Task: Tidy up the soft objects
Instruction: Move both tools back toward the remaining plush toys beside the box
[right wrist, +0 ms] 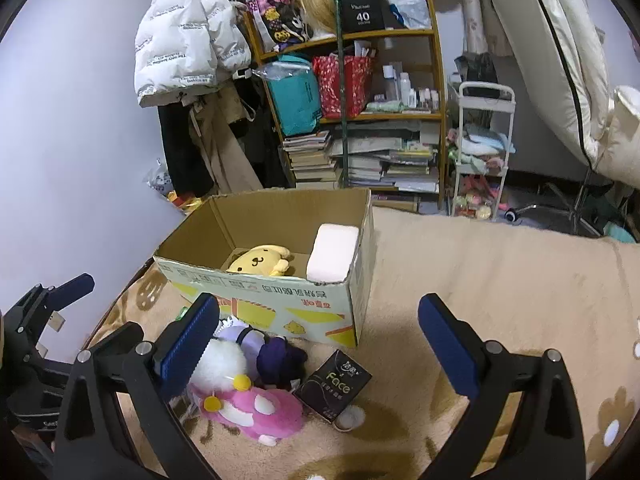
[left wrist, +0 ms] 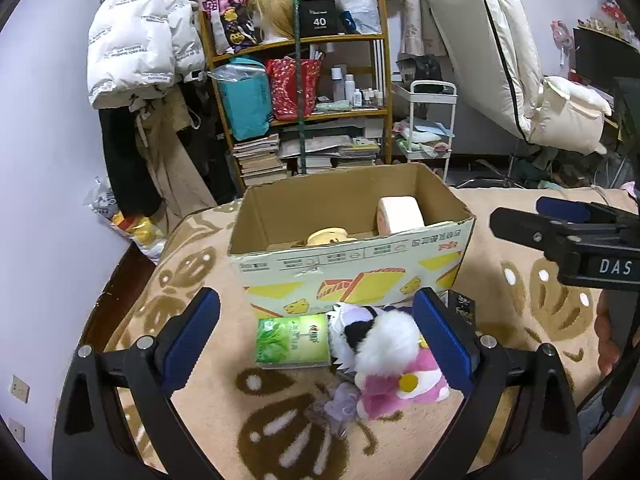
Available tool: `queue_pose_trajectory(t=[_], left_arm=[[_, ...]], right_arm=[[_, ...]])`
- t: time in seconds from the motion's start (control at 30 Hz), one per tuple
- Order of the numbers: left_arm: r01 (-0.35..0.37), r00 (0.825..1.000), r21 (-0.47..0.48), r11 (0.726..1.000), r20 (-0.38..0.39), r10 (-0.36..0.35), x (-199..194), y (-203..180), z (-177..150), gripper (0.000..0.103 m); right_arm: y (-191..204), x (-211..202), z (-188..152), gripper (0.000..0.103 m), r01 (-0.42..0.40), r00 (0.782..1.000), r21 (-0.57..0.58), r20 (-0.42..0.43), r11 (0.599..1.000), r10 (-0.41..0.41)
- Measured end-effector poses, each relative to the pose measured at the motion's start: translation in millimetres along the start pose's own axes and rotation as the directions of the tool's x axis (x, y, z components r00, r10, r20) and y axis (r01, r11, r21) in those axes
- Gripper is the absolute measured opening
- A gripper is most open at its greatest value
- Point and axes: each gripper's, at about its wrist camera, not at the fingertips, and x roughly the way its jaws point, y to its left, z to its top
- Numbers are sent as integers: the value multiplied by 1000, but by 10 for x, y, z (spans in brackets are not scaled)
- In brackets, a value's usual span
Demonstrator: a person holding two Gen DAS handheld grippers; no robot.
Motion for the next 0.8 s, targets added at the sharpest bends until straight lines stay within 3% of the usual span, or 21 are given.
queue_pose_trajectory(t=[0.5,0.8], left_arm=[[46,998,68,997,-53,-43,414,-226,-154,96],[58,994,58,997,-95,-52,567,-215,-240,96]], right_arm=[[-158,386,-104,103,32,993,21,-110,999,-29],[-205,567,-201,103,40,984,28,-175,999,-34]])
